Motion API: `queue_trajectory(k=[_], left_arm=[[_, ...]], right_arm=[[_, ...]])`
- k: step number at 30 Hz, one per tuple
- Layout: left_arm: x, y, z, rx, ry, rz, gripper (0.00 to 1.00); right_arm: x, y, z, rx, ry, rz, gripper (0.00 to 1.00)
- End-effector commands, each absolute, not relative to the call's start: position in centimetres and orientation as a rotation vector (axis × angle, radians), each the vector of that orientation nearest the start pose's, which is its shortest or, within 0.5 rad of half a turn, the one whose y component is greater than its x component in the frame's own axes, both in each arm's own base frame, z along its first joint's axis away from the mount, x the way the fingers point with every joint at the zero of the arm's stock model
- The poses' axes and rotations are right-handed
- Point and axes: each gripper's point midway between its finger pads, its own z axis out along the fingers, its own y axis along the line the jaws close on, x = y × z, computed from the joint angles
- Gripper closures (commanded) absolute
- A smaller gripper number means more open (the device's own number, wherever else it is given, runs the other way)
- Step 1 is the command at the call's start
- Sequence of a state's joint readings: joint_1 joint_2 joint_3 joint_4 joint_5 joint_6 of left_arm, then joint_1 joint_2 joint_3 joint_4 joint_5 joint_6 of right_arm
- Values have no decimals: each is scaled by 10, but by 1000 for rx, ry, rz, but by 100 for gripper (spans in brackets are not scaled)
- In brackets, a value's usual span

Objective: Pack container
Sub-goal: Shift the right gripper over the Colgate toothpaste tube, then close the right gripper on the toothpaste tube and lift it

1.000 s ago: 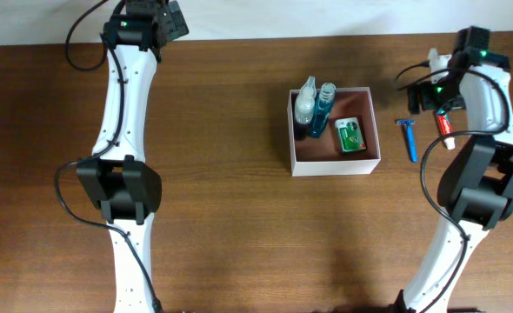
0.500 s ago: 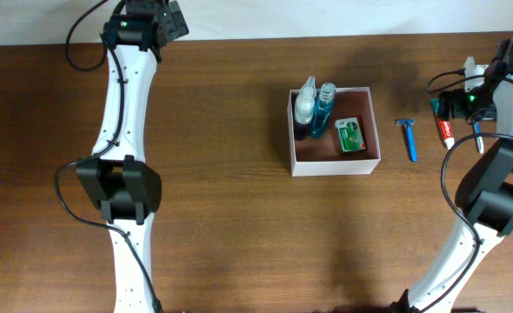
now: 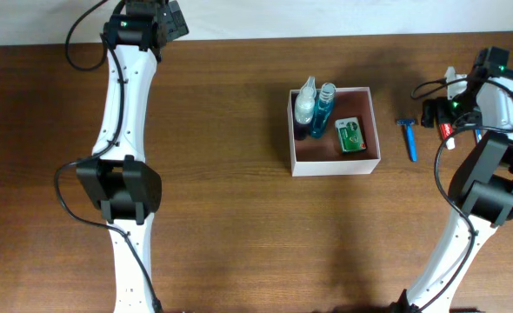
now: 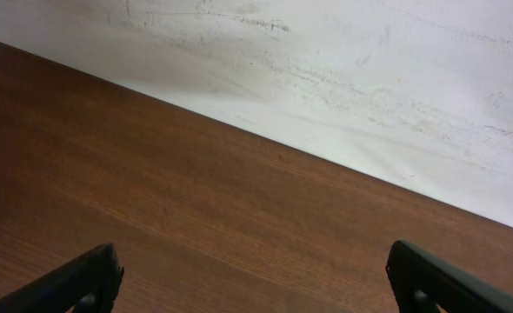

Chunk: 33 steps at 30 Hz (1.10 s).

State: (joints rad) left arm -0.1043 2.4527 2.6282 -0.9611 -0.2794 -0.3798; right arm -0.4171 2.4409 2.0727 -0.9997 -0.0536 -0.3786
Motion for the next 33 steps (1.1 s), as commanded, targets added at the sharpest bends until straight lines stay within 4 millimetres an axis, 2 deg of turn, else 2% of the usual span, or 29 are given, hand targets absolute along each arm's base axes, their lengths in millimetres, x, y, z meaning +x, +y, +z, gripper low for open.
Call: queue_trajectory(k=[1,9,17,25,30,33], left_arm=[[626,-17,214,-463,2270,78,1],[626,-17,214,-463,2271,78,1],[626,-17,214,-463,2271,78,1],[626,-17,214,-463,2271,78,1],[626,-17,214,-463,2271,78,1],[626,-17,214,-463,2270,78,1]], right_arm=[[481,-198,-1,26,2948,-15,2],[477,-198,-14,31,2972,0,4],[474,-203,-20,42,2993,-26,23],[471,-206,-20,51,3001,-43,54],[470,-204,-21,53,3008,-36,62],[469,-203,-21,133,3010,-28,64]])
